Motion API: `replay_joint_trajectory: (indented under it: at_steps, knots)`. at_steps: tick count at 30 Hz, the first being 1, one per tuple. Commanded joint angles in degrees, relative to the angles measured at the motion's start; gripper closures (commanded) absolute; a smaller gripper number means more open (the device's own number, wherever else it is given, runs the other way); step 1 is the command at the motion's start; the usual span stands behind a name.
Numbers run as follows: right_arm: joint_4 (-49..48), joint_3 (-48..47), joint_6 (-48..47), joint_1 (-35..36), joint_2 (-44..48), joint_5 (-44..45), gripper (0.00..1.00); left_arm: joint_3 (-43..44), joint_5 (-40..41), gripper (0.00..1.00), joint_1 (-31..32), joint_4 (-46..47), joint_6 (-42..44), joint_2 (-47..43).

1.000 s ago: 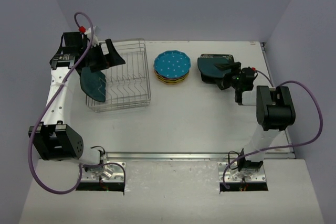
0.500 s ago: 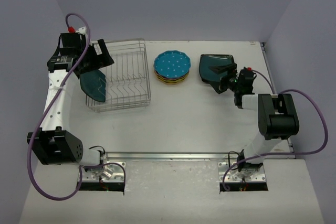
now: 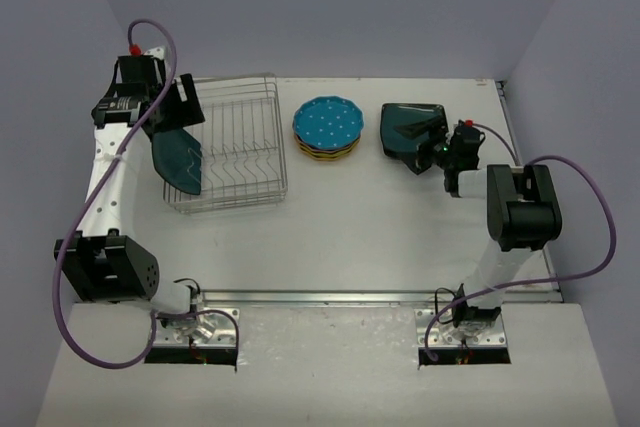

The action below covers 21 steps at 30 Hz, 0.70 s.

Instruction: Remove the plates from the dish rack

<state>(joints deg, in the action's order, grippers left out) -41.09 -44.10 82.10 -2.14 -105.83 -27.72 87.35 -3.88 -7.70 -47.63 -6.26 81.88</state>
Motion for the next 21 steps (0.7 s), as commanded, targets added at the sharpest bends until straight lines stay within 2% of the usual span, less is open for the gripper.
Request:
replay_joint_trajectory:
  at_steps: [1,2,6,11,17,21]
  knots:
    - [1.7,-2.3,-11.1,-0.2,8.9,-3.2,0.09,6.0,9.1,0.33,-0.6,-2.4,3.1,5.9]
    - [3.8,-2.4,-14.2,-0.1,11.0,-3.5,0.09,6.7,10.9,0.35,-0.7,-3.1,3.3,7.2]
    - [7.7,-1.8,-22.6,-0.1,17.5,-4.6,0.09,5.9,15.5,0.36,-0.7,-2.0,3.4,8.7]
    - [7.8,0.5,-28.1,-0.1,22.3,-7.9,0.08,6.1,19.0,0.35,-2.3,-1.3,3.0,10.3]
    - [9.2,2.8,-33.9,0.6,25.0,-10.1,0.08,8.0,17.5,0.33,-5.7,-1.5,4.4,12.7]
    - [10.0,3.7,-36.2,1.2,25.9,-10.8,0.08,9.4,13.5,0.32,-6.8,-4.1,6.0,16.1]
